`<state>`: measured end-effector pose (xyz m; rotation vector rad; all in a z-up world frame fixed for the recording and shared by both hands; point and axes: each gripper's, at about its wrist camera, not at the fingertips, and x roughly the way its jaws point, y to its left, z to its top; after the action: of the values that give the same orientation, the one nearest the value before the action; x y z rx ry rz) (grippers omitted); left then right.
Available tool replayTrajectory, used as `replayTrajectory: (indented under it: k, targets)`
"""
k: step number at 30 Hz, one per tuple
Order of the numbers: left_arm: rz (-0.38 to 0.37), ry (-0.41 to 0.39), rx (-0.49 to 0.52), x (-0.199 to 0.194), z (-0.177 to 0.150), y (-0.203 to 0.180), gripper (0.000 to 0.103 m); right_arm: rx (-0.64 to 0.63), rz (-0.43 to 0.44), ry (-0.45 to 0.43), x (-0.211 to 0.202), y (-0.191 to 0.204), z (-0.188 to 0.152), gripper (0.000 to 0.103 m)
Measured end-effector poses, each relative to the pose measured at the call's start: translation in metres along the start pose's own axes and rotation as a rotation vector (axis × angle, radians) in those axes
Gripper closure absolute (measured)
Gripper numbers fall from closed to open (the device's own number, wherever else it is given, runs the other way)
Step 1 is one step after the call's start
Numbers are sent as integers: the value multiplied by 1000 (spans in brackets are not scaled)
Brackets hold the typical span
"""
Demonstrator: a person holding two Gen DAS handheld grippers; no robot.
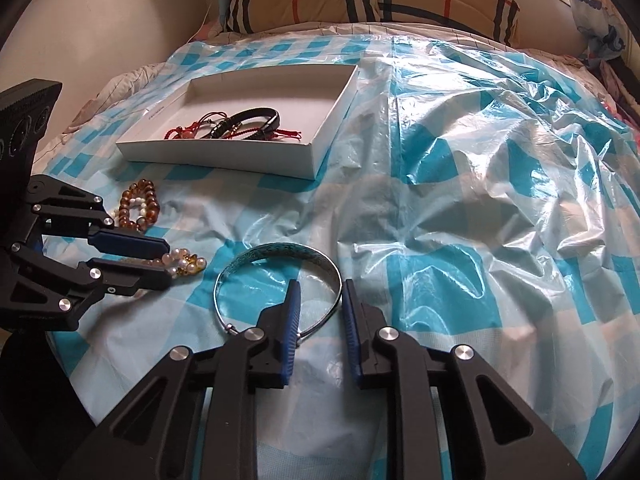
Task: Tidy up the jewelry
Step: 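Grasp the pink bead bracelet with the left tool while the right tool grasps the silver bangle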
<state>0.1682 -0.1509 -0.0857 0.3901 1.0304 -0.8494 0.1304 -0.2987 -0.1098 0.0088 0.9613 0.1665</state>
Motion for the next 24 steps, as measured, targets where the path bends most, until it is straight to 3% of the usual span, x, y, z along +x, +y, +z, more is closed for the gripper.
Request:
replayTrajectory:
  k: [2,3,4,5,7,8,9,10,11,12,15,20,23,24]
  targets:
    - [45,9,-8,2,2,1,84,0,3,5,6,3,1,81]
    - [85,5,-23,2,3,3,78,-2,1,6,7,3,1,81]
    - [114,1,-41,1,3,6,62,0,1,6,8,4,0,81]
    - [122,-3,-56,0,3,9,55,5,4,5,7,3,0,81]
    - [93,-2,-79,1,2,14,51,6,6,2,7,3,-1,81]
    - [80,0,-86,1,1,16,51,1,5,0,7,4,-1,81]
    - [67,5,-87,1,1,16,59,-6,6,-1,7,5,-2,82]
    - [47,11,-85,1,1,16,77,-12,11,-3,6,7,-2,86]
    - [26,17,-82,0,0,15,81,-19,21,-1,4,9,-3,93]
    - [11,25,-78,-2,-2,13,88,-29,24,0,2,12,-4,94]
    - [-16,38,-53,-10,-10,7,90,-51,39,-7,-6,17,-6,95]
    - [10,35,-82,-20,-17,13,89,-46,53,5,-4,16,-7,95]
    - [11,9,-108,-24,-15,19,70,-48,43,5,-1,19,-8,95]
    - [18,1,-118,-24,-15,21,56,-48,42,2,0,19,-8,95]
